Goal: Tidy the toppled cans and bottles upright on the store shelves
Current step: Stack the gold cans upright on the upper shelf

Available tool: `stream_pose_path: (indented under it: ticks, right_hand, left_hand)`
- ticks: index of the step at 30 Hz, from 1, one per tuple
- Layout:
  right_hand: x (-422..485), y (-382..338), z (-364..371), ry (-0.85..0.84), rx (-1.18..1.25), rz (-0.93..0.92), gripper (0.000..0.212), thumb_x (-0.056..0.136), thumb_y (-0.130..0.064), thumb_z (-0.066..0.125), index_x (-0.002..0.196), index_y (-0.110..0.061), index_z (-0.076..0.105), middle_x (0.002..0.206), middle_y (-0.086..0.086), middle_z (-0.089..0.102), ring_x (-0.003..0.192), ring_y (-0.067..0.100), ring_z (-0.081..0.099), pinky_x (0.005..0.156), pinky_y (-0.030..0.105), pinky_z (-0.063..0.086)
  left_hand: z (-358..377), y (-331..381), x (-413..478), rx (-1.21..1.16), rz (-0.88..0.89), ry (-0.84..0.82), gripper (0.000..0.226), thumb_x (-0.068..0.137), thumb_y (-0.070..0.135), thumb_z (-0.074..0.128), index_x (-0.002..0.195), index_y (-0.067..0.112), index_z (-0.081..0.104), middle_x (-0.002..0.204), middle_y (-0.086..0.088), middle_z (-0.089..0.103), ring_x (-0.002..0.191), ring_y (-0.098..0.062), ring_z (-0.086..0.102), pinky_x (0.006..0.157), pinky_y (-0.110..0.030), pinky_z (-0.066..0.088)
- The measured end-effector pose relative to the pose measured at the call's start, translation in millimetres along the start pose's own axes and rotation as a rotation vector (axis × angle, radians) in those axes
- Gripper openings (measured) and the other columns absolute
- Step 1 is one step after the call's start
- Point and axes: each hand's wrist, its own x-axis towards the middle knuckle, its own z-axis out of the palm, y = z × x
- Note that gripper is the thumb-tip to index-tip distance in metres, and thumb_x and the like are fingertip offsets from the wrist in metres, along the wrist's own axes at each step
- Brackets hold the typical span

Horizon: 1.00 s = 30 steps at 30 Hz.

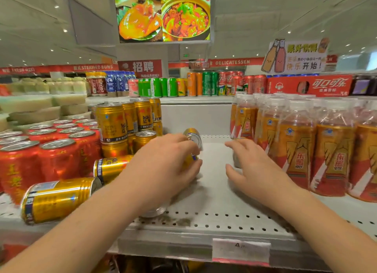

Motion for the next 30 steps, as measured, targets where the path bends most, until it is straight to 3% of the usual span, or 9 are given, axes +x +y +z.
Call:
stream_pose_path:
  ticks: [3,8,12,18,23,26,30]
  right_hand:
    - [19.5,-6.0,3.9,-0.065,-0.131,0.148,0.063,0.096,-0.043,0.048,0.152,-0.021,0.027,0.151,0.007,0.030,0.138,0.026,0.030,0.110,0.042,0.037]
    - [48.8,-22.1,8.8,0.052,-0.383,0.260,0.050,0.094,-0.050,0.048,0.130,-0.014,0.044,0.122,0.013,0.049,0.113,0.031,0.046,0.087,0.040,0.047]
    - [61.8,-22.8,19.4,0.019,-0.584,0.289,0.052,0.094,-0.055,0.043,0.127,-0.015,0.050,0.119,0.013,0.053,0.110,0.030,0.048,0.087,0.038,0.044]
    - [68.4,-18.8,22.7,-0.110,-0.562,0.380,0.050,0.095,-0.055,0.043,0.127,-0.018,0.054,0.120,0.017,0.056,0.107,0.035,0.054,0.084,0.041,0.047]
    - [64.4,-20.7,21.2,-0.009,-0.531,0.347,0.056,0.091,-0.055,0.055,0.126,-0.013,0.044,0.122,0.017,0.046,0.108,0.035,0.047,0.081,0.039,0.050]
    - [63.6,-26.1,21.6,0.056,-0.560,0.282,0.049,0.091,-0.048,0.059,0.120,-0.011,0.045,0.118,0.013,0.046,0.104,0.031,0.048,0.079,0.036,0.050]
    - [60.9,-29.1,19.4,0.009,-0.537,0.266,0.049,0.093,-0.046,0.056,0.123,-0.009,0.043,0.119,0.015,0.046,0.106,0.030,0.047,0.080,0.033,0.045]
  left_hand:
    - [1.2,-25.1,7.3,0.020,-0.010,-0.093,0.035,0.097,0.056,0.048,0.120,0.037,0.066,0.114,0.012,0.063,0.105,-0.013,0.058,0.089,-0.034,0.049]
    - [6.2,-54.0,11.7,-0.113,-0.114,-0.162,0.033,0.096,0.056,0.052,0.119,0.036,0.065,0.113,0.010,0.066,0.104,-0.013,0.061,0.089,-0.037,0.053]
    - [10.9,-64.3,7.8,-0.282,-0.163,-0.215,0.029,0.094,0.057,0.054,0.112,0.039,0.067,0.103,0.014,0.068,0.094,-0.006,0.063,0.083,-0.038,0.056]
    - [16.5,-61.5,7.8,-0.342,-0.202,-0.183,0.025,0.094,0.057,0.054,0.108,0.040,0.067,0.099,0.018,0.065,0.092,-0.004,0.063,0.081,-0.038,0.058]
    - [19.5,-60.7,7.3,-0.401,-0.232,-0.162,0.025,0.093,0.059,0.054,0.105,0.042,0.068,0.096,0.019,0.067,0.088,-0.001,0.063,0.077,-0.036,0.060]
    - [19.6,-60.7,6.8,-0.419,-0.244,-0.157,0.025,0.092,0.060,0.054,0.104,0.043,0.068,0.096,0.020,0.068,0.088,0.001,0.063,0.078,-0.032,0.058]
    - [18.4,-60.7,4.7,-0.422,-0.257,-0.166,0.025,0.092,0.060,0.055,0.105,0.043,0.068,0.097,0.020,0.068,0.088,0.001,0.063,0.076,-0.028,0.057]
